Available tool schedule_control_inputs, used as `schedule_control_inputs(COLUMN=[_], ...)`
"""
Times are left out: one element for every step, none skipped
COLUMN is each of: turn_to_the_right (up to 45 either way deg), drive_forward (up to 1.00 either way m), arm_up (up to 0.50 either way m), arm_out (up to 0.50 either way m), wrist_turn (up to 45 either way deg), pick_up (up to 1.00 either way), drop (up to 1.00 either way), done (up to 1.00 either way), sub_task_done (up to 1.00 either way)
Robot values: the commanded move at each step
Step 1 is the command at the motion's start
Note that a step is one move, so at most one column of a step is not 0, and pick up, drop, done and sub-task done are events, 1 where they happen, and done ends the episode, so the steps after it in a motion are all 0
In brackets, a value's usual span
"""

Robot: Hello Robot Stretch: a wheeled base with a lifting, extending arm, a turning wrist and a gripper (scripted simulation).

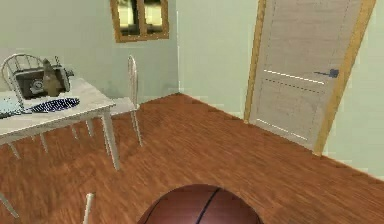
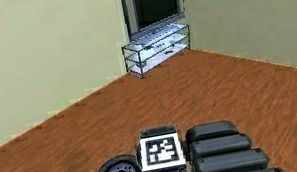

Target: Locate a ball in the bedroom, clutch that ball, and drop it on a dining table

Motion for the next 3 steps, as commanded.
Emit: schedule_control_inputs(turn_to_the_right=[0.0, 0.0, -45.0], drive_forward=[1.00, 0.25, 0.00], arm_up=[0.00, 0.00, 0.00], arm_out=[0.00, 0.00, 0.00], wrist_turn=[0.0, 0.0, 0.0], pick_up=[0.00, 0.00, 0.00], drop=[0.00, 0.00, 0.00], done=[0.00, 0.00, 0.00], sub_task_done=[0.00, 0.00, 0.00])
